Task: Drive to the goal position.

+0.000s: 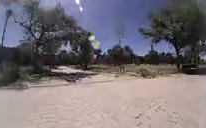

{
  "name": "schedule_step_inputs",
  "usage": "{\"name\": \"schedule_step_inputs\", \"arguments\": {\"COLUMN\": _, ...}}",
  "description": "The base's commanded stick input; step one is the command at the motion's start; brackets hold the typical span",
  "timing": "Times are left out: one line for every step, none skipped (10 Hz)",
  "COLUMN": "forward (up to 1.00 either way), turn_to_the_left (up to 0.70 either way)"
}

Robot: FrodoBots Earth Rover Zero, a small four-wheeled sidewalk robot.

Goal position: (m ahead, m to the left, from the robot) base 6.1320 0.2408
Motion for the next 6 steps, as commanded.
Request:
{"name": "schedule_step_inputs", "arguments": {"forward": 1.0, "turn_to_the_left": 0.0}}
{"name": "schedule_step_inputs", "arguments": {"forward": 1.0, "turn_to_the_left": 0.0}}
{"name": "schedule_step_inputs", "arguments": {"forward": 1.0, "turn_to_the_left": 0.0}}
{"name": "schedule_step_inputs", "arguments": {"forward": 1.0, "turn_to_the_left": 0.0}}
{"name": "schedule_step_inputs", "arguments": {"forward": 1.0, "turn_to_the_left": 0.0}}
{"name": "schedule_step_inputs", "arguments": {"forward": 1.0, "turn_to_the_left": 0.0}}
